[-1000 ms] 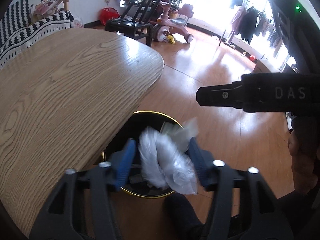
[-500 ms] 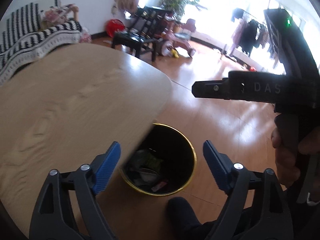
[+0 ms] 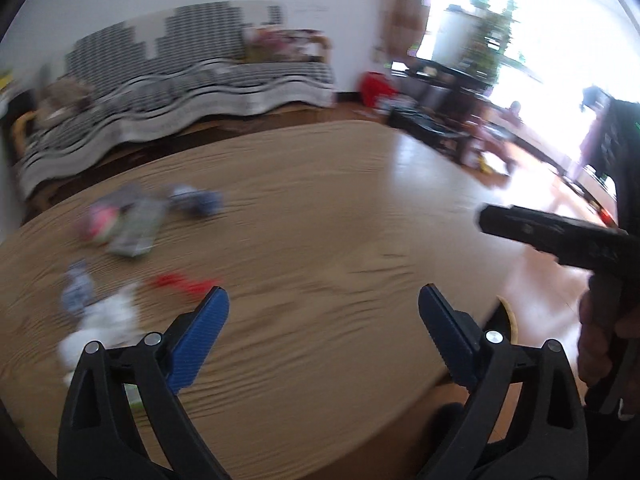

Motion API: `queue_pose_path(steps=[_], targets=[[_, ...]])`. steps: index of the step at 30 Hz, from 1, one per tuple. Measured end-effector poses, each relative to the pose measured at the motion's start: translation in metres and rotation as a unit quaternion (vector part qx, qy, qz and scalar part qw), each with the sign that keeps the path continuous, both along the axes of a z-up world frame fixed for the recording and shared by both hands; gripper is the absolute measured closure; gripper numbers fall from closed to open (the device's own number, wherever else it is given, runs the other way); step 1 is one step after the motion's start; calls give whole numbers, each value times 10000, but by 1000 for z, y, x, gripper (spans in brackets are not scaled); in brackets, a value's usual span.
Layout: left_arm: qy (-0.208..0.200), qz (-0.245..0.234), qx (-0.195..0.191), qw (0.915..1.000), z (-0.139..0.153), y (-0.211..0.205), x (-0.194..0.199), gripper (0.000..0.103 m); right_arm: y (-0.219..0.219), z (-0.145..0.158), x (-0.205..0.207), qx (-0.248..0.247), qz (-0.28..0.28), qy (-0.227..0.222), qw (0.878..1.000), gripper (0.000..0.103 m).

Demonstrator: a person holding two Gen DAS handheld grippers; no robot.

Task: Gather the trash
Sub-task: 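Move both open tools back over the remaining trash on the table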

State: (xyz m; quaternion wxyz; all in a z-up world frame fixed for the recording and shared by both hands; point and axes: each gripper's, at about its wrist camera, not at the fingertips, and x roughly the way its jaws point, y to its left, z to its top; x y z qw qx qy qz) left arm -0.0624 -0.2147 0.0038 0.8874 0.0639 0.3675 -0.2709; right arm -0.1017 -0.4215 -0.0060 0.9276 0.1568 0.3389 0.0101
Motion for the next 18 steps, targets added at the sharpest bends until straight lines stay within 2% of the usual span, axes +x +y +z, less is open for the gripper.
queue_pose_path(steps=[4, 10, 18], targets=[[115, 713, -128, 9973, 5, 75, 20, 10, 56, 0, 23, -193, 478, -19, 9987, 20], [170, 1421, -134, 9896, 4, 159, 36, 10, 126, -12, 58, -415, 997, 45, 9941, 19], [296, 1864, -58, 9820, -2, 210, 56, 10, 177, -27, 98, -560, 1398, 97, 9885, 19]])
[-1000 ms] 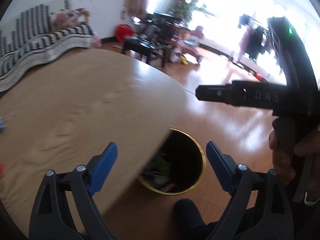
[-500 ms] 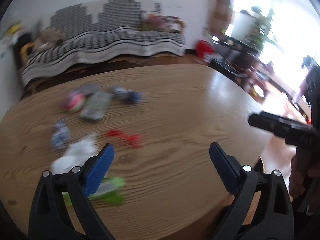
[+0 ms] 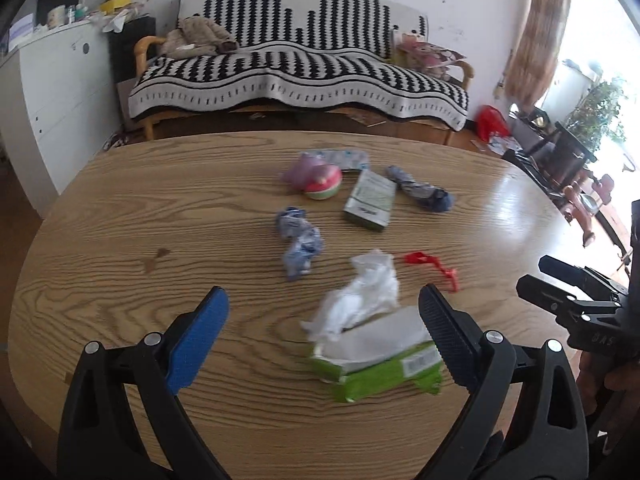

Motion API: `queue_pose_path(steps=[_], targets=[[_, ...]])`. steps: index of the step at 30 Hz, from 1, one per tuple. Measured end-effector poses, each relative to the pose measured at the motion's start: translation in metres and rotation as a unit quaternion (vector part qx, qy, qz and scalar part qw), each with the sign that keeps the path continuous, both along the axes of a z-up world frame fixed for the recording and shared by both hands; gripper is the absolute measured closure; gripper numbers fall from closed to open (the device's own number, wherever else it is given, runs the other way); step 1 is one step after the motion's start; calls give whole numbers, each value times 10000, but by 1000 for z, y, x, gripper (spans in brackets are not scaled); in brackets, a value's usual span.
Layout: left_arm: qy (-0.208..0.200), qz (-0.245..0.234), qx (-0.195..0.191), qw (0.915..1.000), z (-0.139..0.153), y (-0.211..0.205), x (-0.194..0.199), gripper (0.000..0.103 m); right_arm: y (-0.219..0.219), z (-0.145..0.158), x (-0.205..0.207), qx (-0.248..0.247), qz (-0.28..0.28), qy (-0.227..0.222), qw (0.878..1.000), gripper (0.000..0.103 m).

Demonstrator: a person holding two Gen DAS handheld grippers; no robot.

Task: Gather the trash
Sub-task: 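Move both open tools back over the remaining trash on the table, then grasp the crumpled blue-white wrapper with the left tool while the right tool grasps the red ribbon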

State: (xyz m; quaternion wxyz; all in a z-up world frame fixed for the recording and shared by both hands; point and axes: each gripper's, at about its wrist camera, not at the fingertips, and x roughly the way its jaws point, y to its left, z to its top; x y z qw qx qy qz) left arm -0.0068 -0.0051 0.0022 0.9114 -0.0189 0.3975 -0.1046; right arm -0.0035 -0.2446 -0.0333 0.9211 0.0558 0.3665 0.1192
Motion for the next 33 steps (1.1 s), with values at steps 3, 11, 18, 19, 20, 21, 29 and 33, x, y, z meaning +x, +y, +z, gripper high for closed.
queue_pose_path(steps=[3, 11, 18, 19, 20, 21, 29, 33], targets=[[12, 38, 80, 10000, -2, 6, 9, 10, 12, -6, 12, -62, 91, 10, 9999, 19], [237, 520, -24, 9984, -21, 40, 50, 10, 18, -21, 39, -69, 112, 96, 9999, 19], [592, 761, -121, 9953, -57, 47, 89, 10, 25, -44, 60, -359, 145, 274, 9989, 19], [621, 727, -168, 9953, -59, 44, 93, 10, 26, -47, 62, -401, 143, 294, 9987, 19], [641, 686, -210, 9954, -61, 40, 95, 10, 27, -50, 64, -462, 135, 322, 9983, 19], [667, 615, -268, 9955, -62, 34, 99, 10, 29, -53, 64, -502, 135, 337, 9981, 19], [994, 437, -232, 9938, -83, -6, 123, 10, 35, -68, 76, -707, 150, 513, 9961, 29], [1048, 659, -44, 9923, -88, -10, 128, 11, 38, -76, 79, -869, 137, 634, 9941, 45]])
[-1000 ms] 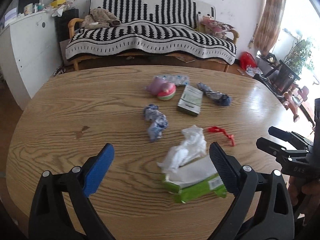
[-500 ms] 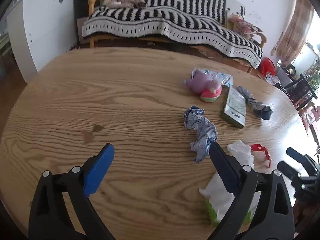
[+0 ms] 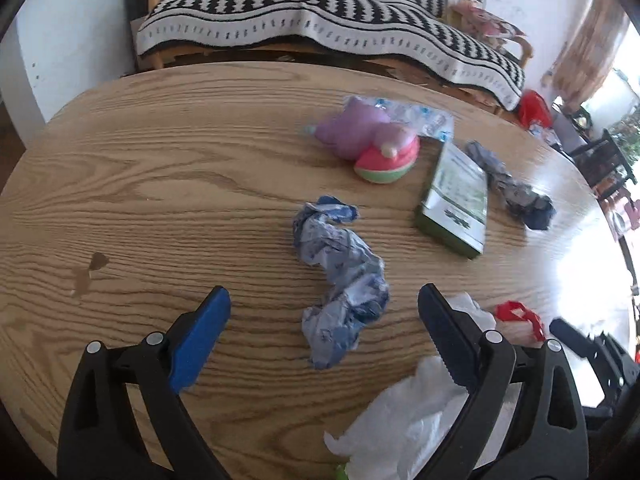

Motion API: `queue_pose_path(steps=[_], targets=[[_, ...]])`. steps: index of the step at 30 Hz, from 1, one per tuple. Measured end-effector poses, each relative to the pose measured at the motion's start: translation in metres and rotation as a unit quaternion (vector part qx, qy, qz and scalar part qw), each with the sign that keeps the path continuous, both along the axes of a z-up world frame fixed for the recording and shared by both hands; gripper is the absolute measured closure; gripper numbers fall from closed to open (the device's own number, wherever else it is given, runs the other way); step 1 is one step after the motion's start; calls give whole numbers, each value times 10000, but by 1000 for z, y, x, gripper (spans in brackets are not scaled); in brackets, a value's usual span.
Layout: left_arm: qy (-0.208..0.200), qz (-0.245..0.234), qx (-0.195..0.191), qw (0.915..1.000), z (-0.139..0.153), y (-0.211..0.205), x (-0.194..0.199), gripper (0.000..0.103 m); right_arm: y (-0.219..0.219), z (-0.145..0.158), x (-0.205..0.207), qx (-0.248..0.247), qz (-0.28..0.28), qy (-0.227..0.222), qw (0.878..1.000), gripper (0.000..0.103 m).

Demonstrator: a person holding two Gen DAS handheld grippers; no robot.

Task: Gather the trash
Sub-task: 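Grasp the crumpled blue-white wrapper with the left tool while the right tool grasps the red ribbon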

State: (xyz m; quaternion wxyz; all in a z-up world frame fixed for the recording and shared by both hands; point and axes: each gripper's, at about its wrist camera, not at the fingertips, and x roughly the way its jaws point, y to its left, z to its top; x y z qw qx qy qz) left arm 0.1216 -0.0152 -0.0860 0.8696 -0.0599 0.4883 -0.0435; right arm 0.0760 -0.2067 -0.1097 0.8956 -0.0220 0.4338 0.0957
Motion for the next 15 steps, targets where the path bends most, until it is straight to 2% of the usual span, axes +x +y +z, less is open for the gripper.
queue_pose_path(steps=[2, 3, 4, 5, 6, 7, 9, 15], targets=[[77, 16, -104, 9999, -1, 2, 2, 18, 2, 0, 0, -125, -3, -51, 9999, 54], [121, -13, -146, 9998, -2, 2, 5, 21, 2, -1, 0, -152, 13, -64, 9999, 62], [88, -52, -77, 9999, -2, 0, 5, 27, 1, -1, 0, -145, 25, -71, 9999, 68], [65, -74, 30, 9999, -2, -1, 4, 33, 0, 0, 1, -126, 34, -60, 9999, 79], [45, -126, 172, 9998, -3, -4, 3, 47, -1, 0, 1, -92, 33, -43, 9999, 91], [27, -211, 301, 9993, -2, -8, 2, 64, -1, 0, 1, -62, 20, -34, 10000, 94], [34, -285, 355, 9990, -1, -12, 0, 70, -3, 3, -1, 16, -6, -59, 10000, 94], [-200, -263, 476, 9983, 17, -10, -11, 73, -12, 26, -18, 228, -28, -324, 9992, 94]])
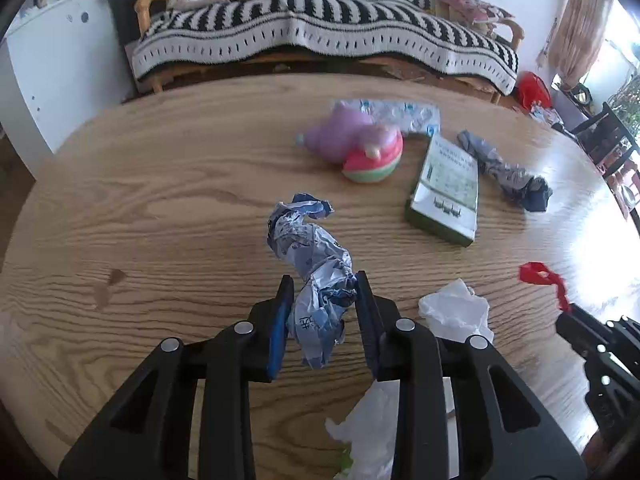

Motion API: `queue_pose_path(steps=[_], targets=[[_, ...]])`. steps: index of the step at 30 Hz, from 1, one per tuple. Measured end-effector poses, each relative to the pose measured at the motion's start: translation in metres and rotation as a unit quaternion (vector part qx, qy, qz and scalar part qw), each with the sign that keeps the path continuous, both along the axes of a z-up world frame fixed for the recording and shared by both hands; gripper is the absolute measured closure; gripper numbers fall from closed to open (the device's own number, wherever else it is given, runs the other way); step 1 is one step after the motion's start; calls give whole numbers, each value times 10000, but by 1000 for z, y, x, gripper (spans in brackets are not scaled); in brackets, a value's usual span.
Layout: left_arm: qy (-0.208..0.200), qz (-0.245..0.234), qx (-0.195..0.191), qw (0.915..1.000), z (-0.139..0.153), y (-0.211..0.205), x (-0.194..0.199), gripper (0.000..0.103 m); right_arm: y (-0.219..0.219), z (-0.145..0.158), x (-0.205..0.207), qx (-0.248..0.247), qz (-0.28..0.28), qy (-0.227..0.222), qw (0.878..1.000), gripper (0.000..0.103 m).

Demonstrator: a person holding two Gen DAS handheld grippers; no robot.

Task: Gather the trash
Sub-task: 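Grasp the crumpled blue-white wrapper with the left tool while the right tool grasps the red ribbon, then carry the wrapper and red ribbon with both tools over the trash bin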

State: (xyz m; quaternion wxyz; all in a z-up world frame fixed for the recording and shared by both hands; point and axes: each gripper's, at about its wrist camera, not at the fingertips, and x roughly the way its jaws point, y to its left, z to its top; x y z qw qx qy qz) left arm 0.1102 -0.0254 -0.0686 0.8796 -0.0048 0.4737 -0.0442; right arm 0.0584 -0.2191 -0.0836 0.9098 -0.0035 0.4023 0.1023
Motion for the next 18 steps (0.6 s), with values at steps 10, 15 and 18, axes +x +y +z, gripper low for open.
queue_pose_path(steps=[10, 15, 18], targets=[[-571, -177, -125, 9981, 51, -13, -44, 73, -63, 42, -54, 19, -341, -423, 9985, 94], [-806, -751, -219, 9937, 71, -67, -86, 73, -130, 54, -94, -6, -848, -503, 9951, 94], [-922, -1114, -307, 9890, 78, -105, -109, 73, -176, 57, -125, 15, -1211, -528, 9912, 94]])
